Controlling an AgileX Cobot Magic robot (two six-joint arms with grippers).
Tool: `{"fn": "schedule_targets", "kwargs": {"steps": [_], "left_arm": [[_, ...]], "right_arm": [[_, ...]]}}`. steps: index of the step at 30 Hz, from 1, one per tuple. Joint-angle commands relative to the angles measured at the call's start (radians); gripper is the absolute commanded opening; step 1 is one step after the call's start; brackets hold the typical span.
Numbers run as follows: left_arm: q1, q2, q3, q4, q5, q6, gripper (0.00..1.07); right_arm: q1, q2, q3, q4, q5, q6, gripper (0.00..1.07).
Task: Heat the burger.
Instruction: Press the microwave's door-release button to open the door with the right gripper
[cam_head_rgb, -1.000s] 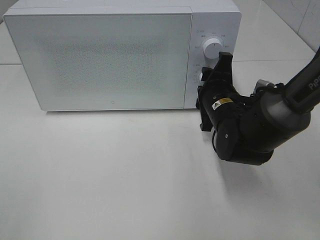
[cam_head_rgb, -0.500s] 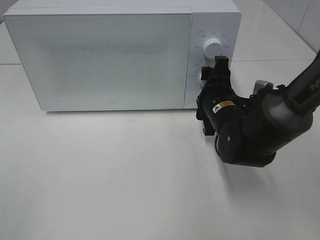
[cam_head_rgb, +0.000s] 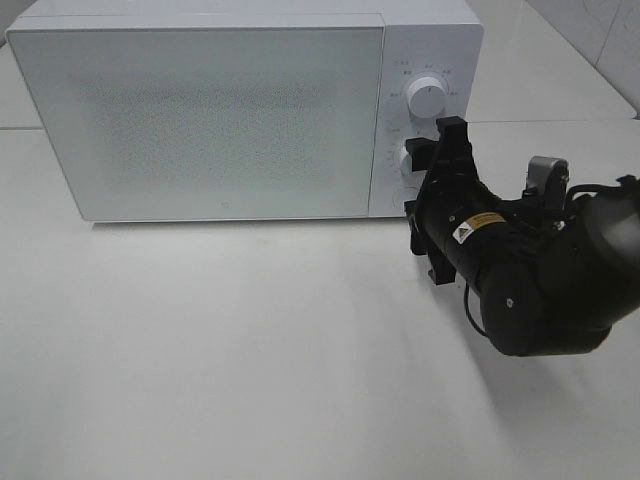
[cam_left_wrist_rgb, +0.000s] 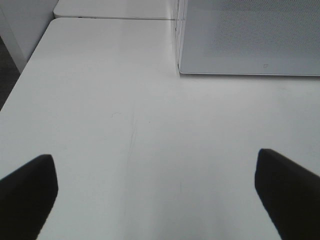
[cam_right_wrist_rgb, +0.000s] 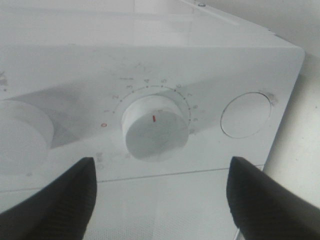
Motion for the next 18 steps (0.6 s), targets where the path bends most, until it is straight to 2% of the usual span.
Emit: {"fn": "schedule_targets", "kwargs": {"steps": [1,5,6,8,10,11,13,14,18], "left_arm": [[0.002,-0.020,0.003,-0.005,-0.013,-0.008,1.00],[0.002,-0.020,0.003,-0.005,-0.013,-0.008,1.00],[0.002,-0.020,0.003,-0.005,-0.013,-0.008,1.00],[0.002,-0.020,0.003,-0.005,-0.013,-0.008,1.00],[0.002,-0.020,0.003,-0.005,-0.013,-0.008,1.00],[0.002,-0.020,0.003,-0.005,-0.013,-0.008,1.00],[0.002,-0.020,0.003,-0.005,-0.013,-0.008,1.00],[0.002,-0.020,0.003,-0.005,-0.013,-0.008,1.00],[0.002,-0.020,0.003,-0.005,-0.013,-0.008,1.00]], "right_arm": [[-0.004,-0.080,0.063,-0.048,0.001,-0.093,0.71],[-0.004,-0.149,0.091,-0.068,0.097,-0.176,0.71],[-0.004,-0.207,0.100,-0.077,0.208,-0.270,0.71],[-0.004,-0.235,0.100,-0.080,0.272,-0.329,0.71],[-0.007,-0.304,0.099,-0.081,0.434,-0.515,0.71],[-0.007,-0.304,0.099,-0.081,0.434,-0.515,0.71],[-0.007,-0.368,0.099,-0.073,0.576,-0.691,0.70],[-0.007,-0.368,0.099,-0.073,0.576,-0.691,0.70],[-0.007,-0.428,0.099,-0.072,0.768,-0.959,0.70]]}}
